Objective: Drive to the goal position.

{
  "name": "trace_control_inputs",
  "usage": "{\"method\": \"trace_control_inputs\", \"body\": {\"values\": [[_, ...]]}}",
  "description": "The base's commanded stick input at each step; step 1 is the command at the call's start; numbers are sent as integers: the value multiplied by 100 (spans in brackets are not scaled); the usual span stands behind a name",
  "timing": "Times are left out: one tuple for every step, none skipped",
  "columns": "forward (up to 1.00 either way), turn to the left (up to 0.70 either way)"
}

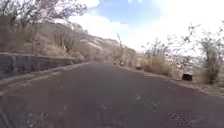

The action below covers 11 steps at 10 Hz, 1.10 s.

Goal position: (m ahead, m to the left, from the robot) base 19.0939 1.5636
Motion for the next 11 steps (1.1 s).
{"method": "trace_control_inputs", "body": {"values": [[70, 0], [70, 15], [70, 28], [70, 28], [70, 21], [70, 2], [70, 1], [70, 0], [70, 0], [70, 0], [70, 0]]}}
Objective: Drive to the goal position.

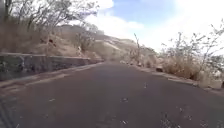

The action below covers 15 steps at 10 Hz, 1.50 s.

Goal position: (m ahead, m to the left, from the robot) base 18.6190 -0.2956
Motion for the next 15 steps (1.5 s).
{"method": "trace_control_inputs", "body": {"values": [[70, 0], [70, 0], [70, 0], [70, 0], [70, 0], [70, 1], [70, 2], [70, 2], [70, 2], [70, 26], [70, 29], [70, 33], [70, 20], [70, 11], [70, 2]]}}
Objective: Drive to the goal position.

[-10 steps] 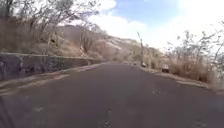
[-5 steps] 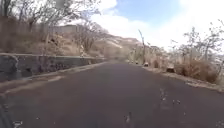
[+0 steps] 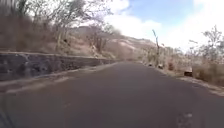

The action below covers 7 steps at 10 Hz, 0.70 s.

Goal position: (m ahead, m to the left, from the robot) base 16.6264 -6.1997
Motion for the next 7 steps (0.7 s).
{"method": "trace_control_inputs", "body": {"values": [[70, 0], [70, 0], [70, 0], [70, 0], [70, 0], [70, 0], [70, 0]]}}
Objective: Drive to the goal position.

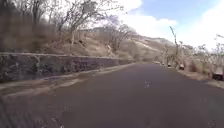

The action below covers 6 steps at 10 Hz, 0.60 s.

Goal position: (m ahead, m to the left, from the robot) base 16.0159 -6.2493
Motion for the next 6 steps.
{"method": "trace_control_inputs", "body": {"values": [[70, 0], [70, 0], [70, 0], [70, 0], [70, 0], [70, 0]]}}
